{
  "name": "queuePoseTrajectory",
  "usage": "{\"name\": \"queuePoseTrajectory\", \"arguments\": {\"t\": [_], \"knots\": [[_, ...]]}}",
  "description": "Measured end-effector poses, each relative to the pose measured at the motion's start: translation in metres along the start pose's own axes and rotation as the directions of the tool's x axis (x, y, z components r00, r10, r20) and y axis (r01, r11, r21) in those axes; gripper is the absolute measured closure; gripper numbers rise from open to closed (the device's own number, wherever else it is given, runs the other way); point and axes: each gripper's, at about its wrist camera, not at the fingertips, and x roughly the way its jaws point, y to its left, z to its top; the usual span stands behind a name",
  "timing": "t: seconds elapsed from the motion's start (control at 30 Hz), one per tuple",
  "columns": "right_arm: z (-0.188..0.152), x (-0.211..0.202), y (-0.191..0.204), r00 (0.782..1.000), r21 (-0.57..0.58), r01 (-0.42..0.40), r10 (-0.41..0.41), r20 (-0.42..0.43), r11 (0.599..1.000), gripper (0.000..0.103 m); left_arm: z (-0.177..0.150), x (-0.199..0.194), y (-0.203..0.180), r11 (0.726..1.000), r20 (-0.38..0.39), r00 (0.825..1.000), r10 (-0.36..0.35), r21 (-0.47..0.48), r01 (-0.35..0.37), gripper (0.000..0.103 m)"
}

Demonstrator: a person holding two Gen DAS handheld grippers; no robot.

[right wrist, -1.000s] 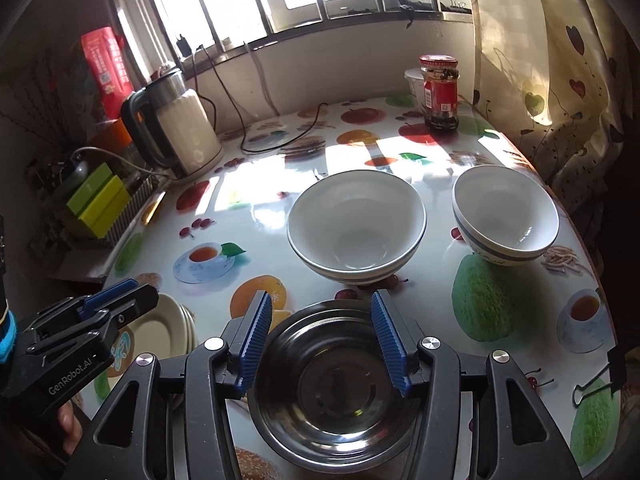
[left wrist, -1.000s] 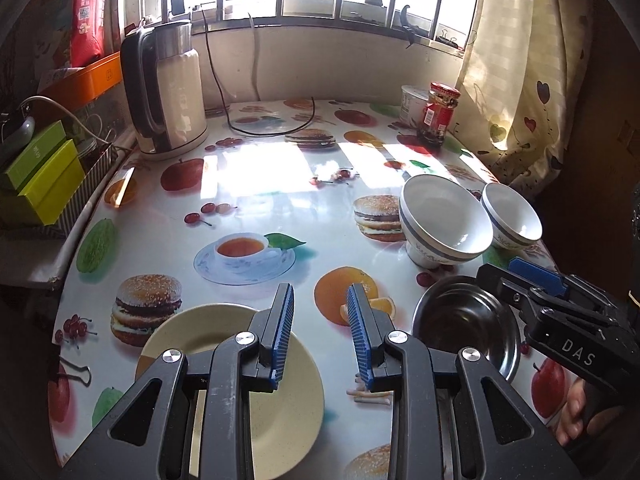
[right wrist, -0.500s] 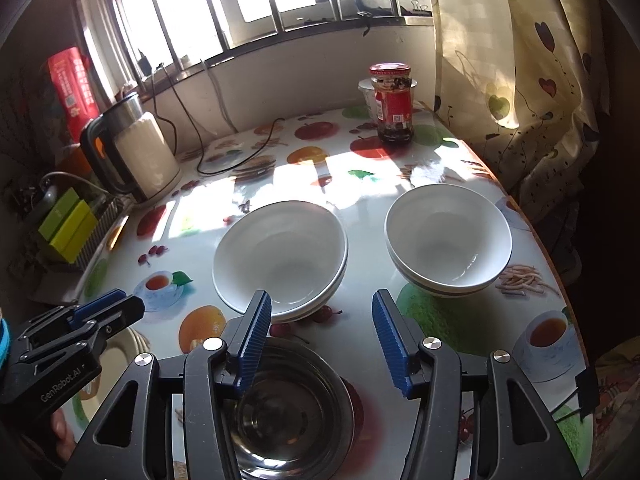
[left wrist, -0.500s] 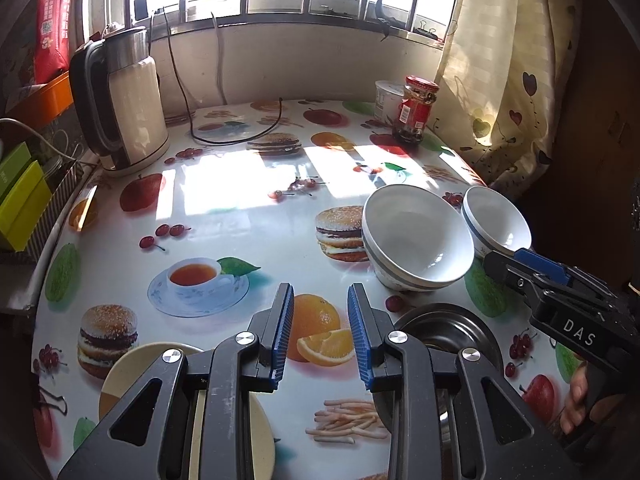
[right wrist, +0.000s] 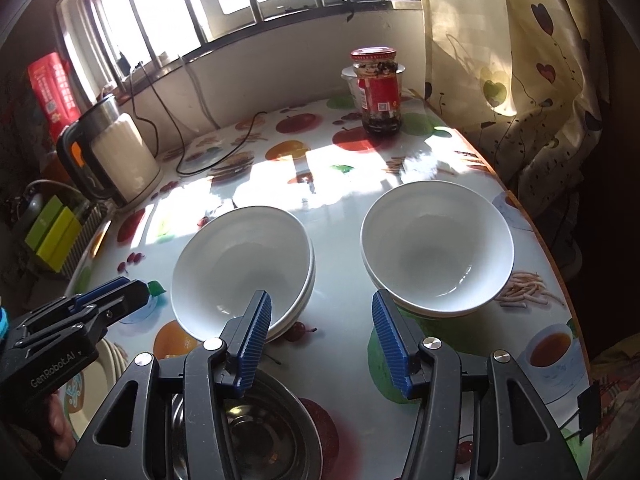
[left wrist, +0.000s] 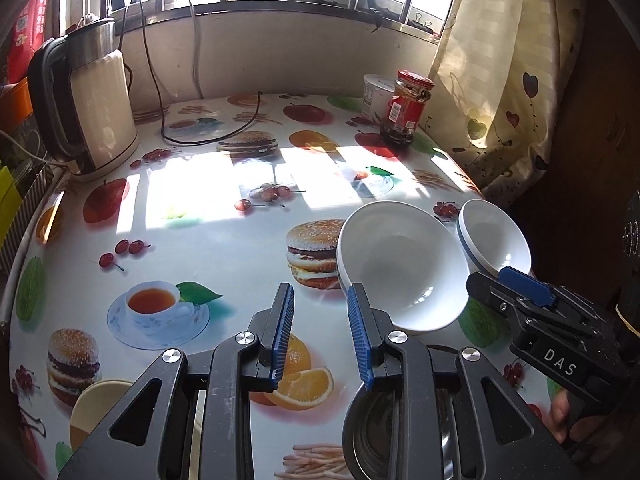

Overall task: Organize plates and bowls
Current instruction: 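Move both tools over to a white bowl beside the steel bowl, then close both tools on the rim of the white bowl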

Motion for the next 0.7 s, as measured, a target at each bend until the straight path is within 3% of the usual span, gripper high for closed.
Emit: {"name": "queuePoseTrajectory", "arguments": {"t": [0.4, 0.7], "knots": [[0.008, 0.014, 0.003, 1.0, -0.025, -0.02, 0.019, -0.011, 1.0, 0.051, 0.008, 0.023, -0.012, 1.0, -0.036, 0.999, -0.021, -0.004, 0.021, 0.074], [0.008, 0.022, 0.005, 0.999, -0.036, -0.029, 0.028, -0.025, 0.999, 0.063, 0.009, 0.032, -0.012, 0.999, -0.051, 0.998, -0.028, -0.021, 0.027, 0.074]]}}
